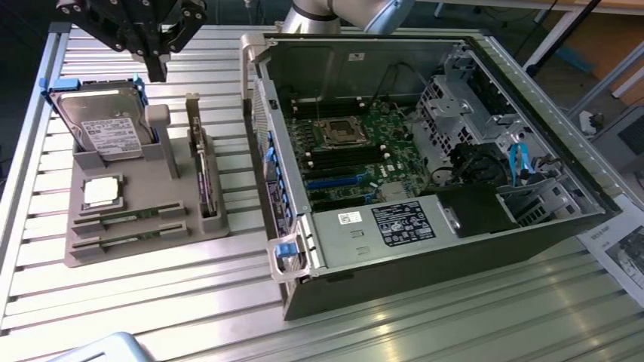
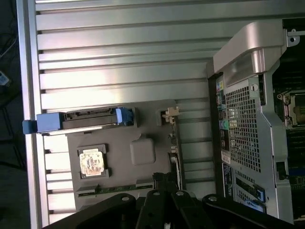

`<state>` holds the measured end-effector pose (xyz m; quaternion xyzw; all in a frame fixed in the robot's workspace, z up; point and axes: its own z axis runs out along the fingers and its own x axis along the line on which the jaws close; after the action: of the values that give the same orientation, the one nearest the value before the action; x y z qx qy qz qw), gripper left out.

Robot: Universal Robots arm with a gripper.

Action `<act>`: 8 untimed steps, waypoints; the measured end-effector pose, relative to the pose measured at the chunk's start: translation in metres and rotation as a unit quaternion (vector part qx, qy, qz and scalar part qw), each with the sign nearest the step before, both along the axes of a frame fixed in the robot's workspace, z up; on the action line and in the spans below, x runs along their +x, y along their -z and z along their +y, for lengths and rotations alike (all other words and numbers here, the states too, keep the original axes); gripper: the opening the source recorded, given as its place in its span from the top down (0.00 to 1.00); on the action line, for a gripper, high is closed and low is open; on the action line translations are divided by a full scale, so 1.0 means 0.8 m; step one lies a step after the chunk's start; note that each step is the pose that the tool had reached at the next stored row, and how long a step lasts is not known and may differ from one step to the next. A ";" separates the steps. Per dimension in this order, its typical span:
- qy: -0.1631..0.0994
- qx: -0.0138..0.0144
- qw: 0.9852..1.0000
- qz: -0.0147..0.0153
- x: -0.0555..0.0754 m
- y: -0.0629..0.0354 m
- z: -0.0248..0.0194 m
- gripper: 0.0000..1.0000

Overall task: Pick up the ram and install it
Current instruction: 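Reach for the ram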

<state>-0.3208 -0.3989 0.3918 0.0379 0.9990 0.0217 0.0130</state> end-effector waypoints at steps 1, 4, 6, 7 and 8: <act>0.000 0.000 1.000 0.000 -0.003 0.000 0.0000 0.90; 0.000 0.000 1.000 0.000 -0.013 0.000 0.0000 0.90; 0.000 0.000 1.000 0.000 -0.018 0.000 0.0000 0.90; 0.000 0.000 1.000 0.000 -0.020 0.000 0.0000 0.90; 0.000 0.000 1.000 0.000 -0.022 0.000 0.0000 0.90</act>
<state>-0.3384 -0.3989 0.3917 0.0379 0.9990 0.0217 0.0131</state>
